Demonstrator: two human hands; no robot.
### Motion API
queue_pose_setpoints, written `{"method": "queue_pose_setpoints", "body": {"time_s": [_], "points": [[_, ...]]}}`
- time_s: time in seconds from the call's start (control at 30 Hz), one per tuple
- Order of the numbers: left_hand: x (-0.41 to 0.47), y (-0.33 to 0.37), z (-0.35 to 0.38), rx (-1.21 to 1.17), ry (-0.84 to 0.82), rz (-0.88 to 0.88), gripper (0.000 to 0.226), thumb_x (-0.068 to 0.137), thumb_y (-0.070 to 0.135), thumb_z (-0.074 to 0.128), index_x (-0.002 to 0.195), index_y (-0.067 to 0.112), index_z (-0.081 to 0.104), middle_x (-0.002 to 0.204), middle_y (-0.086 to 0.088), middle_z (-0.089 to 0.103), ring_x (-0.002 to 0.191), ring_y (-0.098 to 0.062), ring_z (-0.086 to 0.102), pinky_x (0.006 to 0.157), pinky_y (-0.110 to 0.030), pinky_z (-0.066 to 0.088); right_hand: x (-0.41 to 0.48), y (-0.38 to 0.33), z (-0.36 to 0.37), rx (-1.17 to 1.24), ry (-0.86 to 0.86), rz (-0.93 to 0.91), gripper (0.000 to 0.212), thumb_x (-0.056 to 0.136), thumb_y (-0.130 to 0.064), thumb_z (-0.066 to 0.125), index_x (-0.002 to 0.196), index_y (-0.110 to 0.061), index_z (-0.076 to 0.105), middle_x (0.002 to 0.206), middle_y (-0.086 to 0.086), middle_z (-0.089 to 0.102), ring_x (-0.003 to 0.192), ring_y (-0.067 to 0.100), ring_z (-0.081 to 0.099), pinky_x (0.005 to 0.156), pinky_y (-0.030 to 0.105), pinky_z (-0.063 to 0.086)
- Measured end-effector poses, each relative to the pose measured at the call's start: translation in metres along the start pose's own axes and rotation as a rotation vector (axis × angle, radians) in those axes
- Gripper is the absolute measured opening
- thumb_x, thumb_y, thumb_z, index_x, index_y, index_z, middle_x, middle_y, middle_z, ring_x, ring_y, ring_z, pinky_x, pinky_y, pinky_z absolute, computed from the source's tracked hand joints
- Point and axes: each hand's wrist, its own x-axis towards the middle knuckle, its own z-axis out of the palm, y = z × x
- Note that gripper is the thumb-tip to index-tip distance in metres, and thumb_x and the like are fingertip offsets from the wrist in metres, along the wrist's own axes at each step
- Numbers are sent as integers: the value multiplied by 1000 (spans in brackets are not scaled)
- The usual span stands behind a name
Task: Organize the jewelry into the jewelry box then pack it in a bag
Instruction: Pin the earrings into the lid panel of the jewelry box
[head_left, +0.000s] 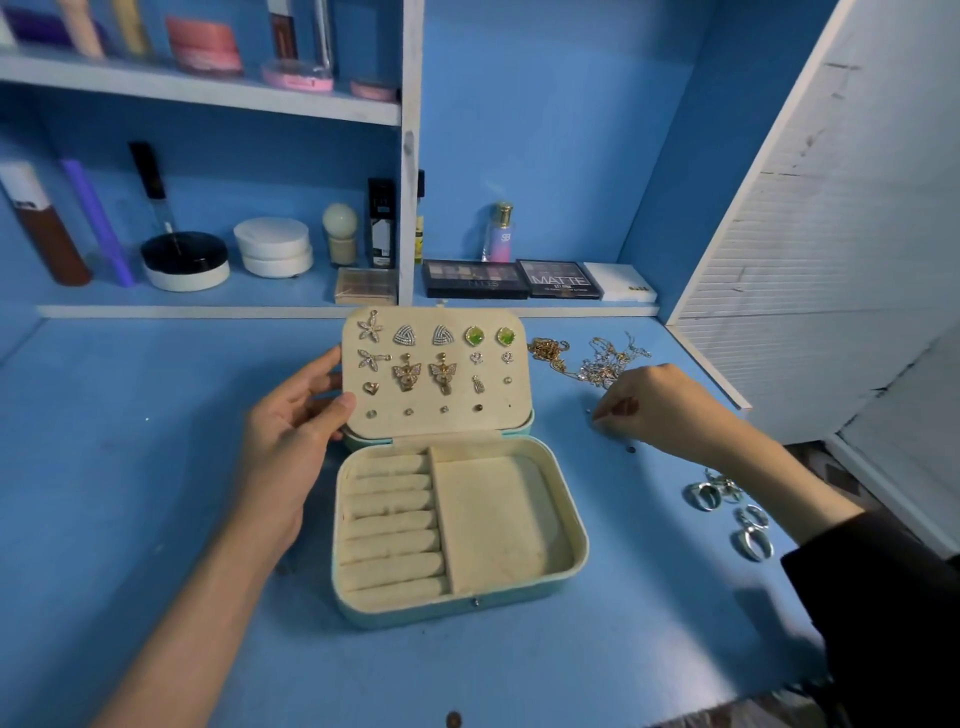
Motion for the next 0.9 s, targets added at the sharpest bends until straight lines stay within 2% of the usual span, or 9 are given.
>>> {"method": "queue_pose_setpoints", "body": {"time_s": [0.13,0.27,0.4,0.5,0.57,0.67,0.77,0.83,0.9], "points": [[-1,1,0,-4,-1,3,47,88,-9,53,119,27,58,99,5,67,80,-3,60,59,-9,45,-1,-2,7,-82,47,-5,10,82,-20,63,85,-22,72,87,-5,65,85,20,59,69,31,47],[-2,2,0,-2,1,3,47,88,-9,53,117,27,59,94,6,68,75,1,61,58,-9,45,-1,-5,10,-131,79,-47,10,83,-20,58,85,-22,67,80,-8,58,80,21,57,66,30,45],[-3,4,1,-3,11,0,47,88,-9,53,115,28,60,92,6,68,77,-2,61,59,-10,46,5,-17,3,142,242,-141,13,82,-14,60,73,-22,62,67,-7,61,65,20,57,65,36,51],[-4,6,2,-7,21,-5,46,88,-9,54,108,31,62,87,9,69,72,0,60,59,-10,46,9,-45,-12,326,383,-258,12,86,-12,61,77,-19,63,74,-7,65,72,11,56,64,20,45],[-6,8,2,-12,17,-2,46,87,-10,54,111,29,61,86,11,69,71,-1,59,59,-10,46,12,-68,-20,382,425,-343,9,88,-12,60,82,-18,63,84,-7,65,82,9,53,70,14,41],[-10,10,2,-15,4,12,47,87,-11,54,113,28,61,93,3,67,80,-8,58,61,-11,47,20,-92,-24,366,390,-456,6,89,-10,58,88,-14,62,93,-6,65,91,12,55,80,14,39],[-13,12,0,0,-9,32,49,86,-10,54,106,34,62,96,1,67,85,-11,57,63,-12,47,28,-105,-25,342,273,-464,8,91,-6,54,93,-10,60,94,-5,66,74,8,60,66,7,37],[-15,14,-1,5,-9,11,48,86,-9,55,106,34,62,99,-1,67,88,-12,58,65,-12,48,30,-108,-24,348,223,-456,9,91,-5,52,93,-8,60,79,-11,63,60,-3,54,57,8,37],[-19,15,-1,48,14,-21,45,87,-4,57,111,34,62,104,0,67,94,-11,59,76,-15,48,28,-107,-25,340,224,-463,8,91,-5,52,91,-9,59,70,-12,59,57,-1,51,56,9,37]]}}
